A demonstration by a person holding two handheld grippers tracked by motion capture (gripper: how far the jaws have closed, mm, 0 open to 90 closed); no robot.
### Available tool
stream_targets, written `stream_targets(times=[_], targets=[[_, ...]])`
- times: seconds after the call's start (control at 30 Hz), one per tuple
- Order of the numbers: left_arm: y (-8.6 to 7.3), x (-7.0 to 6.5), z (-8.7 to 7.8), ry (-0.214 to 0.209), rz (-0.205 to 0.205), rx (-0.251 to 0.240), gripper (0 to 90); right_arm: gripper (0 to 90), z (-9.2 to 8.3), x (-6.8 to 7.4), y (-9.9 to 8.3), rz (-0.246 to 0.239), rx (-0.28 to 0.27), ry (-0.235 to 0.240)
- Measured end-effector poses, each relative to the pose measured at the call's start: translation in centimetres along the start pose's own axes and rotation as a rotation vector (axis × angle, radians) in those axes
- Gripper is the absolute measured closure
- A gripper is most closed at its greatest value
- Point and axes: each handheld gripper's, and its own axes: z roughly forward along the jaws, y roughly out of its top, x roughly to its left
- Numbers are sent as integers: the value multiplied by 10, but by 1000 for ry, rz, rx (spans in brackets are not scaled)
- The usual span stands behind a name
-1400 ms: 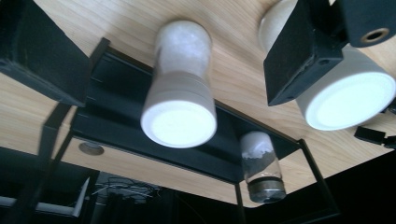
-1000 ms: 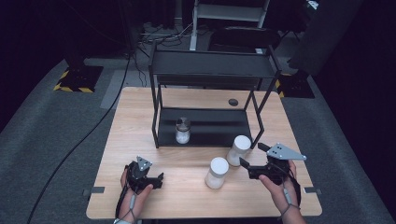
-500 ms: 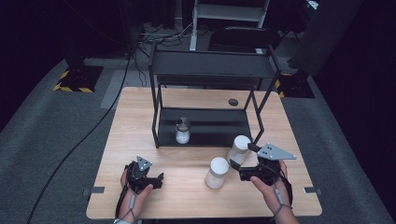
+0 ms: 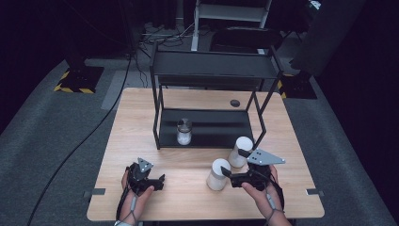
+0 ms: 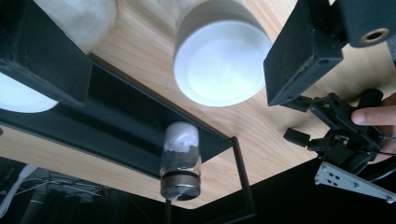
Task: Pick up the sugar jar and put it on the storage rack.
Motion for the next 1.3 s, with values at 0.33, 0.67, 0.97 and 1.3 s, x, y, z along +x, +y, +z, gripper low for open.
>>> stream_targets(times=[0.33, 0.67, 0.97, 1.3], targets=[[0, 0, 0, 0, 0, 0, 34, 76, 9, 6, -3, -6, 14, 19], [0, 0, 0, 0, 0, 0, 33, 93, 18, 8, -7, -6, 45, 24], [0, 0, 0, 0, 0, 1, 33, 165, 28, 7, -7, -28, 97, 35], [0, 0, 0, 0, 0, 0, 34, 328, 36, 9, -1, -72, 136, 59]])
